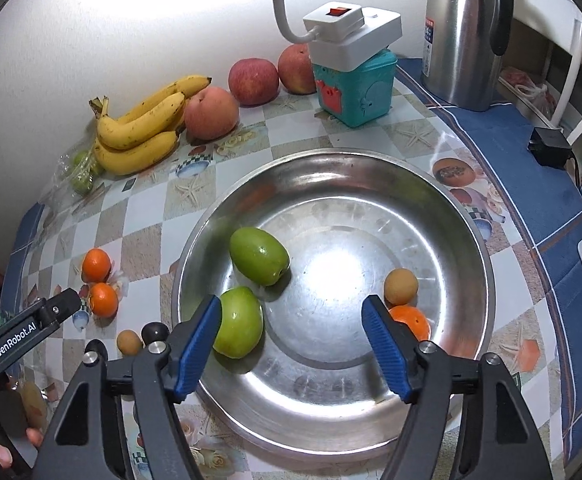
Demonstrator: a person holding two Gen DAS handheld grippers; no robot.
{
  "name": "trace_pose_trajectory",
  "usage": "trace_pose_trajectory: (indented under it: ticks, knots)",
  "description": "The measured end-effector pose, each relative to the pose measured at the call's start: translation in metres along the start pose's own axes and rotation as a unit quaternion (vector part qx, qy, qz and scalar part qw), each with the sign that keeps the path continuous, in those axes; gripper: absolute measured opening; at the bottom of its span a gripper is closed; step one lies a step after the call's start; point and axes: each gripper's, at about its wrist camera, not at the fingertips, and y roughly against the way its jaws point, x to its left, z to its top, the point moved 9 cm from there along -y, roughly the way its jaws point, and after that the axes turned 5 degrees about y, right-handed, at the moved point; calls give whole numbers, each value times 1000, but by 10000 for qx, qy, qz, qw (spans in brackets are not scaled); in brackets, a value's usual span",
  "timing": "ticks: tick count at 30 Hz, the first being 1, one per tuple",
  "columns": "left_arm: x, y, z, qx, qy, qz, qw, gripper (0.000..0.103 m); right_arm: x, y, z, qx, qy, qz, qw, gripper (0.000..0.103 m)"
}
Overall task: Organize fruits
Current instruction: 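Withdraw both open grippers from the basin back toward the fruit row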
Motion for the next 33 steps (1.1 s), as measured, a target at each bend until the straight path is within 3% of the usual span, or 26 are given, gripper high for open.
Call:
trace_pose_trajectory:
  ticks: [1,2,24,33]
  knots:
    - [1,0,0,0,5,7,10000,103,0,0,0,-1,8,3,10000,91]
    - [1,0,0,3,7,14,10000,103,1,0,0,-14,18,2,10000,93]
    - [-5,-2,-5,88,-216,30,9997,103,-4,-2,-4,32,-52,-151,9999,95]
    - [6,6,0,44,-117,-113,9999,103,11,0,0,9,119,80,9999,95]
